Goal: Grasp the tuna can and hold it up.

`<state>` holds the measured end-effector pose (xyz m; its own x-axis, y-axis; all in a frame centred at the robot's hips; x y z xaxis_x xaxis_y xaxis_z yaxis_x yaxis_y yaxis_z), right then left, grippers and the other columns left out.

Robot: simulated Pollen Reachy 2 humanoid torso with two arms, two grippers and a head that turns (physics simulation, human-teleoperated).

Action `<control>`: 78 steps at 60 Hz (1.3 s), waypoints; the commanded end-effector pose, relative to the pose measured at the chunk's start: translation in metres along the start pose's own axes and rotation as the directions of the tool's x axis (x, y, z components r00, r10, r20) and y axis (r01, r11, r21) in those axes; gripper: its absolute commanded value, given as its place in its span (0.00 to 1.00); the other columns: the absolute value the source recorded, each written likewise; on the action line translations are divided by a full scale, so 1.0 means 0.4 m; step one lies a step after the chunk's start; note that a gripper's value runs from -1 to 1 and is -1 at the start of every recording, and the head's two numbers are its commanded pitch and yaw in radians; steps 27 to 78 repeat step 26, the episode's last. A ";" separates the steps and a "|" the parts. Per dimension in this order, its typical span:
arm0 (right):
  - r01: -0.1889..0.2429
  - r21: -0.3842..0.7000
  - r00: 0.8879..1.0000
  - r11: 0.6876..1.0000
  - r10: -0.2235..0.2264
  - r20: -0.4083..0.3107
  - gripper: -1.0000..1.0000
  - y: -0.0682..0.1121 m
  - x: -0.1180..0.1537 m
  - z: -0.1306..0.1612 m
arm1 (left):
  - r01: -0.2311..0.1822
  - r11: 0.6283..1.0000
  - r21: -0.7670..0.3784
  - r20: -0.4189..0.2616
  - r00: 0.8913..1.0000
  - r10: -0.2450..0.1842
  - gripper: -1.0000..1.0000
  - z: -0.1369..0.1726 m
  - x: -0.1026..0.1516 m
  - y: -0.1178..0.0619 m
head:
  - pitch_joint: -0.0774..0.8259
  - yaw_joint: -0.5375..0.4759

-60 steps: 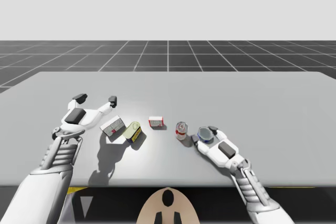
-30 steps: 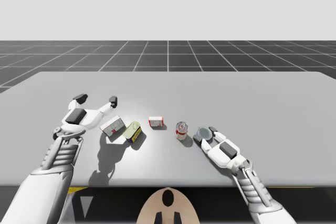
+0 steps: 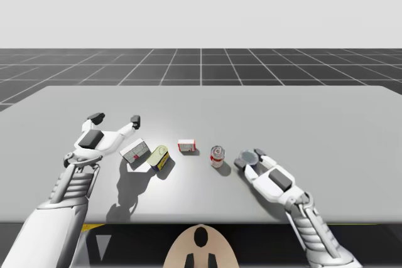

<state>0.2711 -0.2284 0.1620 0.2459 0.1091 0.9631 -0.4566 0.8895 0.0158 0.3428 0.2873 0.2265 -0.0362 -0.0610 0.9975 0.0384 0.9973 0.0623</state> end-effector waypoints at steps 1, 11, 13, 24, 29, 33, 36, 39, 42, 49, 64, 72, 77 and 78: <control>-0.041 -0.019 0.993 0.999 0.043 0.110 1.00 0.004 0.110 0.013 | 0.000 1.000 0.003 -0.003 1.000 0.000 0.00 0.000 0.000 0.001 | 0.44 0.28; -0.077 -0.055 0.972 0.995 0.088 0.220 1.00 0.003 0.229 0.040 | 0.003 1.000 0.004 -0.003 1.000 -0.003 0.00 0.000 0.000 0.002 | 0.44 0.27; -0.087 -0.064 0.965 0.994 0.100 0.244 1.00 0.004 0.255 0.046 | 0.003 1.000 0.004 -0.002 1.000 -0.003 0.00 0.000 0.000 0.002 | 0.44 0.27; -0.168 -0.111 0.901 0.980 0.198 0.386 1.00 0.034 0.416 0.100 | 0.006 1.000 0.005 -0.002 1.000 -0.006 0.00 -0.001 -0.001 0.002 | 0.44 0.28; -0.180 -0.121 0.885 0.976 0.214 0.412 1.00 0.041 0.442 0.112 | 0.006 1.000 0.006 -0.002 1.000 -0.006 0.00 -0.001 -0.001 0.003 | 0.44 0.28; -0.180 -0.121 0.885 0.976 0.214 0.412 1.00 0.041 0.442 0.112 | 0.006 1.000 0.006 -0.002 1.000 -0.006 0.00 -0.001 -0.001 0.003 | 0.44 0.28; -0.180 -0.121 0.885 0.976 0.214 0.412 1.00 0.041 0.442 0.112 | 0.006 1.000 0.006 -0.002 1.000 -0.006 0.00 -0.001 -0.001 0.003 | 0.44 0.28; -0.180 -0.121 0.885 0.976 0.214 0.412 1.00 0.041 0.442 0.112 | 0.006 1.000 0.006 -0.002 1.000 -0.006 0.00 -0.001 -0.001 0.003 | 0.44 0.28; -0.180 -0.121 0.885 0.976 0.214 0.412 1.00 0.041 0.442 0.112 | 0.006 1.000 0.006 -0.002 1.000 -0.006 0.00 -0.001 -0.001 0.003 | 0.44 0.28; -0.180 -0.121 0.885 0.976 0.214 0.412 1.00 0.041 0.442 0.112 | 0.006 1.000 0.006 -0.002 1.000 -0.006 0.00 -0.001 -0.001 0.003 | 0.44 0.28; -0.180 -0.121 0.885 0.976 0.214 0.412 1.00 0.041 0.442 0.112 | 0.006 1.000 0.006 -0.002 1.000 -0.006 0.00 -0.001 -0.001 0.003 | 0.44 0.28; -0.180 -0.121 0.885 0.976 0.214 0.412 1.00 0.041 0.442 0.112 | 0.006 1.000 0.006 -0.002 1.000 -0.006 0.00 -0.001 -0.001 0.003 | 0.44 0.28; -0.180 -0.121 0.885 0.976 0.214 0.412 1.00 0.041 0.442 0.112 | 0.006 1.000 0.006 -0.002 1.000 -0.006 0.00 -0.001 -0.001 0.003 | 0.44 0.28; -0.180 -0.121 0.885 0.976 0.214 0.412 1.00 0.041 0.442 0.112 | 0.006 1.000 0.006 -0.002 1.000 -0.006 0.00 -0.001 -0.001 0.003 | 0.44 0.28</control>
